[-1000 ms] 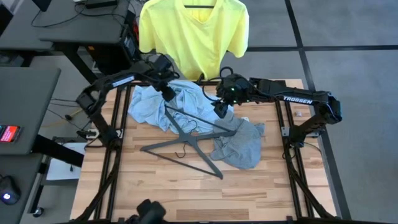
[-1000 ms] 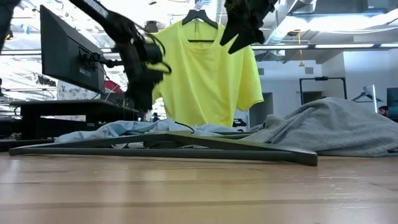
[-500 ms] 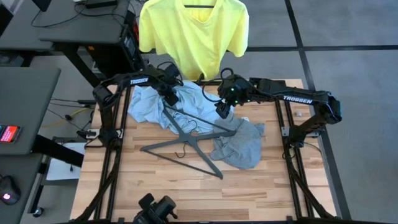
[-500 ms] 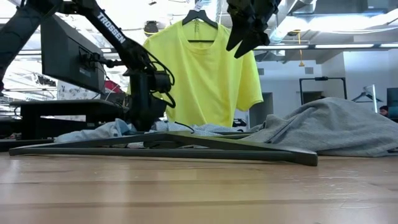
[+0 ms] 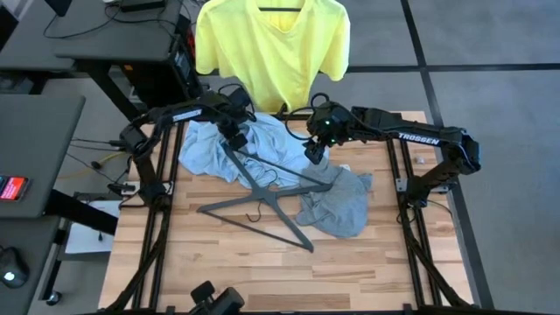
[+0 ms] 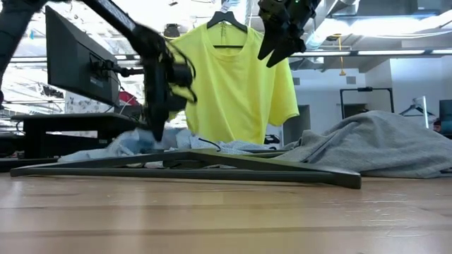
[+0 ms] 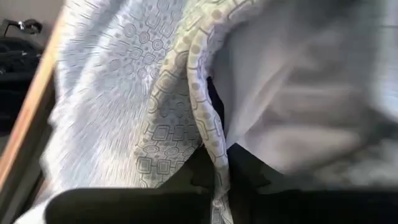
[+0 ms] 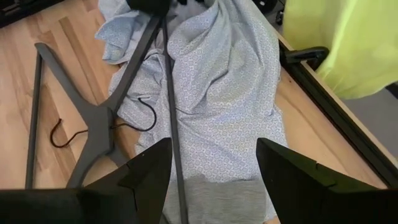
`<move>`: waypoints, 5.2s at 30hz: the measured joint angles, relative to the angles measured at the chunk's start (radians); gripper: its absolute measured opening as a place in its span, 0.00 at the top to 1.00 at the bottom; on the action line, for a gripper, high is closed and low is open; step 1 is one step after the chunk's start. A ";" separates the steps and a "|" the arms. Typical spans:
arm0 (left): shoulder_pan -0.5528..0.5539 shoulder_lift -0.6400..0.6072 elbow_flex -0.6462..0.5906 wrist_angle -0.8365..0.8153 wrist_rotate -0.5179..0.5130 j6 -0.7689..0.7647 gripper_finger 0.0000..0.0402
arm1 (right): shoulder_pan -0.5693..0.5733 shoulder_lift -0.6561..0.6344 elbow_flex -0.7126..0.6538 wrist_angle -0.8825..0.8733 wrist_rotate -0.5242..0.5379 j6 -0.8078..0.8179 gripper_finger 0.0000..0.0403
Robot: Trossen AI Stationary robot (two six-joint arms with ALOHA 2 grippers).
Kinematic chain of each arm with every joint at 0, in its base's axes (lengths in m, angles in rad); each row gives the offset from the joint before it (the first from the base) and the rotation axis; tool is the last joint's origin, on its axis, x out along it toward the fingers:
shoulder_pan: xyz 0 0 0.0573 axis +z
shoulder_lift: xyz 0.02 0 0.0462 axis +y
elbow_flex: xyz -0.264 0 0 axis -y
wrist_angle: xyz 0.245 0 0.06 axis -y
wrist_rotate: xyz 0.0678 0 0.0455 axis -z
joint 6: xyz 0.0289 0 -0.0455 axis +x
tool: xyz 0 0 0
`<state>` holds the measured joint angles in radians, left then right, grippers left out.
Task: Hang clothes
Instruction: Hang the blue polo shirt on the rack
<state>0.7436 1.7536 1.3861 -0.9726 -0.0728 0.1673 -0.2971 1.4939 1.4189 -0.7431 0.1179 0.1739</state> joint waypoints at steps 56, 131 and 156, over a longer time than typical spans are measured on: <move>-0.288 -0.321 0.444 -0.207 0.365 -0.175 1.00 | 0.095 0.490 0.212 0.670 0.254 0.295 0.57; -0.280 -0.282 0.671 -0.454 -0.045 -0.029 1.00 | 0.345 0.426 -0.018 0.063 0.033 -0.179 0.47; -0.322 -0.282 0.670 -0.474 -0.046 -0.012 1.00 | 0.241 0.534 -0.015 0.091 0.048 -0.210 0.68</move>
<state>0.4213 1.4715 2.0560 -1.4469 -0.1188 0.1550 -0.0559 2.0277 1.4040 -0.6525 0.1658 -0.0365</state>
